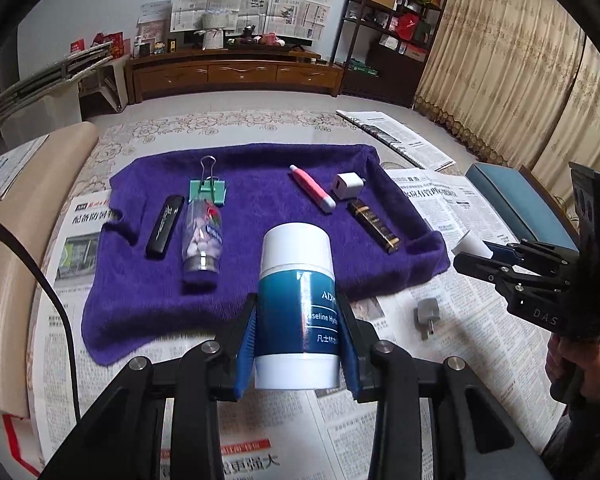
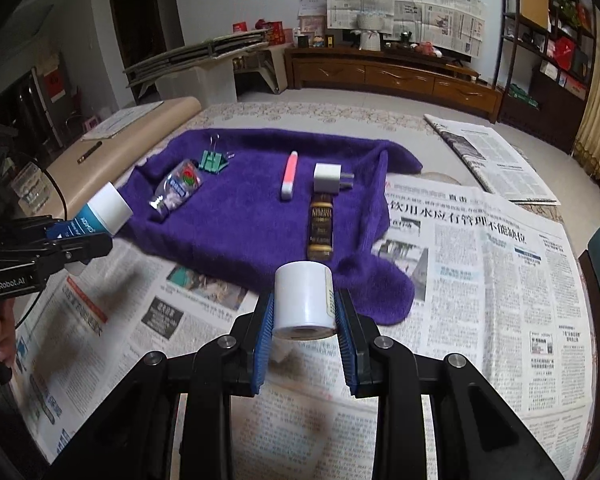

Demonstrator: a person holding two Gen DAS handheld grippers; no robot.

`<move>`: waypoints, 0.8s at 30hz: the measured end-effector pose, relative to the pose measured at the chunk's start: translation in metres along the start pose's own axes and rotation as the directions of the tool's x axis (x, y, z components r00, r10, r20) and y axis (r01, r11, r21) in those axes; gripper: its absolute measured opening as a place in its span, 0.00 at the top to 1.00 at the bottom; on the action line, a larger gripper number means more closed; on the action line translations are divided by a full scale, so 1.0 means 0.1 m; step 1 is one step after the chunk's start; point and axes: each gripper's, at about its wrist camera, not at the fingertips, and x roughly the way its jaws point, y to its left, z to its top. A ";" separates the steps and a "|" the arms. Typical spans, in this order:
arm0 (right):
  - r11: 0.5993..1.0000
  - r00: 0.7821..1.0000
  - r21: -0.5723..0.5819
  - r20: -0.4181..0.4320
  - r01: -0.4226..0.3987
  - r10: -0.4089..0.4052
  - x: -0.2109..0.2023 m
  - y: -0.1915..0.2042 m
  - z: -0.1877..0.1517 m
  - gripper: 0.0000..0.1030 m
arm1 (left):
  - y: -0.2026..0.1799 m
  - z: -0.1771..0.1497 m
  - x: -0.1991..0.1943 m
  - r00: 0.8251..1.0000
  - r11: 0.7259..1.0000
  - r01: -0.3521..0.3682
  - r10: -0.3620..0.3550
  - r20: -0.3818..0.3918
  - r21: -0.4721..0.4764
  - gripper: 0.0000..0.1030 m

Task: Organize rigid objects
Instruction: 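Carry the Vaseline stick and white roll onto the towel and open both tools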

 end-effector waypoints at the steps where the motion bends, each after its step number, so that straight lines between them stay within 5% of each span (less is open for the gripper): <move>1: 1.000 1.000 0.002 -0.002 -0.001 0.001 0.01 0.00 0.04 0.71 | 0.02 0.05 0.03 1.000 1.000 0.001 -0.001 0.000 0.000 0.67; 15: 0.999 0.999 -0.014 -0.023 -0.043 0.043 0.45 0.10 0.71 0.71 | 0.25 0.41 0.48 1.000 1.000 0.004 -0.004 -0.029 -0.007 0.67; 24: 0.997 0.994 -0.042 -0.095 -0.066 0.062 0.89 0.17 0.85 0.71 | 0.30 0.47 0.88 0.995 1.000 0.015 -0.016 -0.099 -0.002 0.67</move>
